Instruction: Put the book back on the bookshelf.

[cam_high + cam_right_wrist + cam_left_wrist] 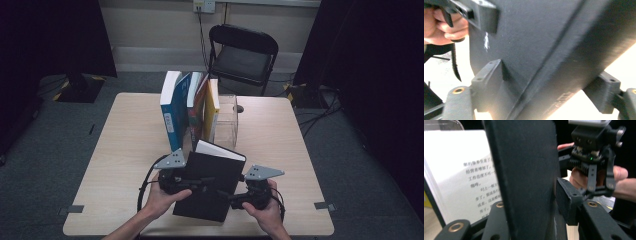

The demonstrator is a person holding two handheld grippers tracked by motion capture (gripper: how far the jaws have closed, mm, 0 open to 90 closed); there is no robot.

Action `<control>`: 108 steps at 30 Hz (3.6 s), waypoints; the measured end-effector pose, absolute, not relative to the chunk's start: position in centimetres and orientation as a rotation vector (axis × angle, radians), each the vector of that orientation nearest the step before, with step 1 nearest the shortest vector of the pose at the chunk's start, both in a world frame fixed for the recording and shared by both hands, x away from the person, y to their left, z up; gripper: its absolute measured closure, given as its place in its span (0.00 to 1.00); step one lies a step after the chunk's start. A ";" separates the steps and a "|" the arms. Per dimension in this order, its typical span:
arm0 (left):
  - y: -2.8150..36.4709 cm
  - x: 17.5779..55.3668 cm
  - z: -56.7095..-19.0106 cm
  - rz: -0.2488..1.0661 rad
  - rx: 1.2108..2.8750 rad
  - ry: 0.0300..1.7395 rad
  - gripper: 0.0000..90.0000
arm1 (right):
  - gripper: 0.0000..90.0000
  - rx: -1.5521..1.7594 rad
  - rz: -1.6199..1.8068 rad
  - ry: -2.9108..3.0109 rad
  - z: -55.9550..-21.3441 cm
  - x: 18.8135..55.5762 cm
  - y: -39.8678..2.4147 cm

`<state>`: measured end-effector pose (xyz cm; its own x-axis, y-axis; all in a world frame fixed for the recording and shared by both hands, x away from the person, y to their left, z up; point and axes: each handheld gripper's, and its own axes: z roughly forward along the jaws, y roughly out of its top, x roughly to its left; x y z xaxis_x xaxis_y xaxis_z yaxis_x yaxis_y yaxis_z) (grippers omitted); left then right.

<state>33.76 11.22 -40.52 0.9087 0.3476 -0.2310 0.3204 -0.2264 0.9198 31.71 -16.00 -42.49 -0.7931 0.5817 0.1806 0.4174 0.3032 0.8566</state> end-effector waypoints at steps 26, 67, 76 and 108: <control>12.1 33.8 -41.6 0.009 1.831 0.548 0.56 | 0.37 0.902 1.580 2.518 -43.1 32.5 -15.7; 15.6 33.7 -43.4 0.213 1.937 0.657 0.30 | 0.47 0.732 1.595 2.414 -40.9 32.6 -13.8; 14.7 33.5 -43.7 0.196 1.976 0.608 0.34 | 0.56 0.684 1.575 2.405 -41.0 31.8 -13.1; 21.4 36.5 -46.5 0.265 2.035 1.066 0.22 | 0.58 0.865 1.479 2.232 -40.6 32.7 -16.6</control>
